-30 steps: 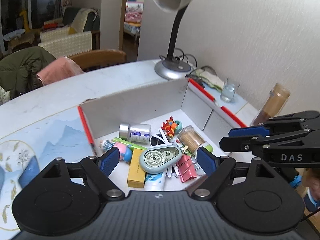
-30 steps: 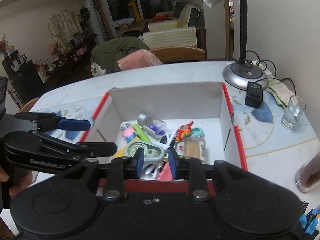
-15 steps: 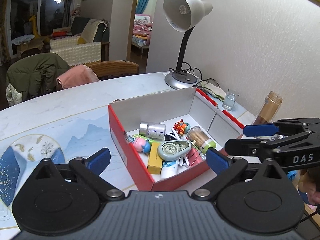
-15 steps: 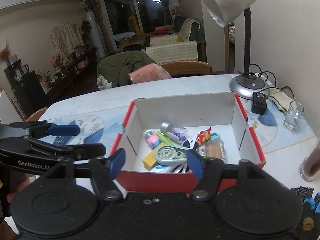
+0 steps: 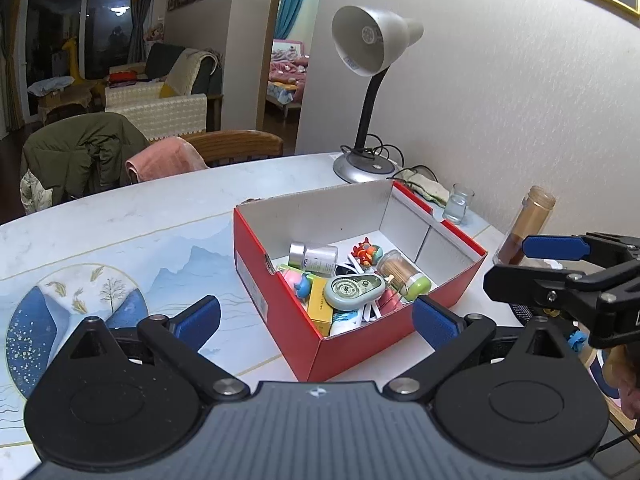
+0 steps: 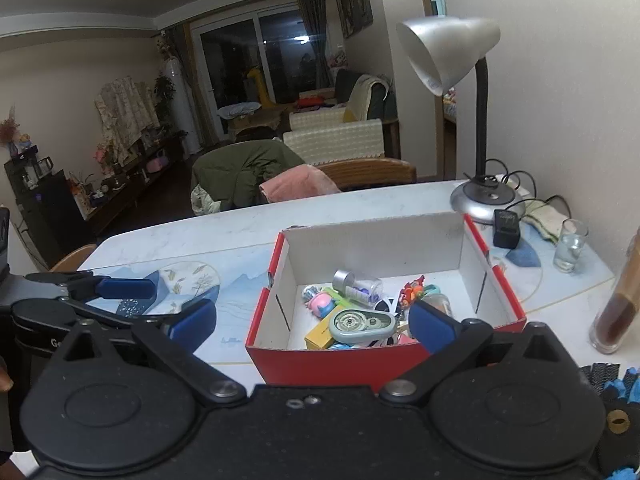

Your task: Organize rigid objects

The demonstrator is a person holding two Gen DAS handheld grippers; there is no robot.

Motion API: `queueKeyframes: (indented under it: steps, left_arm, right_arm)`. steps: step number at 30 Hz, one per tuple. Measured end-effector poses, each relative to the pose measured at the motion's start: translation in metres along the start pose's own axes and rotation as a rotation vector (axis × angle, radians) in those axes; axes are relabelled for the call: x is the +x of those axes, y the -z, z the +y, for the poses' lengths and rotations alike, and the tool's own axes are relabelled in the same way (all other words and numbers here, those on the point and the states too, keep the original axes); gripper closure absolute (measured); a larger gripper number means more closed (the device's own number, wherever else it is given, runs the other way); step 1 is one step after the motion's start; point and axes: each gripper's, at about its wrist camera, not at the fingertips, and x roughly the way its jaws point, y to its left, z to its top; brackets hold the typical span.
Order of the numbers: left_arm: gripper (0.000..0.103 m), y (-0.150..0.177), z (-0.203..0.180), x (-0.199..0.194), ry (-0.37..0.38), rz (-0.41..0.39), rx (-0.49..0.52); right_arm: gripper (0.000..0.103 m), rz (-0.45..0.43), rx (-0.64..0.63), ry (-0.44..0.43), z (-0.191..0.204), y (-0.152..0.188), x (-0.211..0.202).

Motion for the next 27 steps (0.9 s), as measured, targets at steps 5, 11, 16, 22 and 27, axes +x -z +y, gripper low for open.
queueKeyframes:
  steps: [5,11,16,22,27]
  left_arm:
    - [0.000,0.002,-0.004,-0.014,-0.013,-0.024,0.024]
    - [0.000,0.005,-0.005,-0.025,-0.002,-0.046,0.017]
    - [0.000,0.006,-0.008,-0.028,-0.007,-0.058,0.032]
    - [0.000,0.006,-0.011,-0.027,-0.003,-0.056,0.037]
    - [0.000,0.006,-0.010,-0.025,-0.003,-0.045,0.029]
  right_arm:
    - [0.000,-0.012,-0.004,0.012,0.009,0.006,-0.007]
    - [0.000,-0.024,0.016,0.011,0.014,0.011,-0.014]
    - [0.000,-0.029,0.036,0.021,0.019,0.018,-0.016]
    - [0.000,-0.043,0.040,0.045,0.019,0.020,-0.018]
    - [0.000,-0.037,0.055,0.047,0.015,0.022,-0.019]
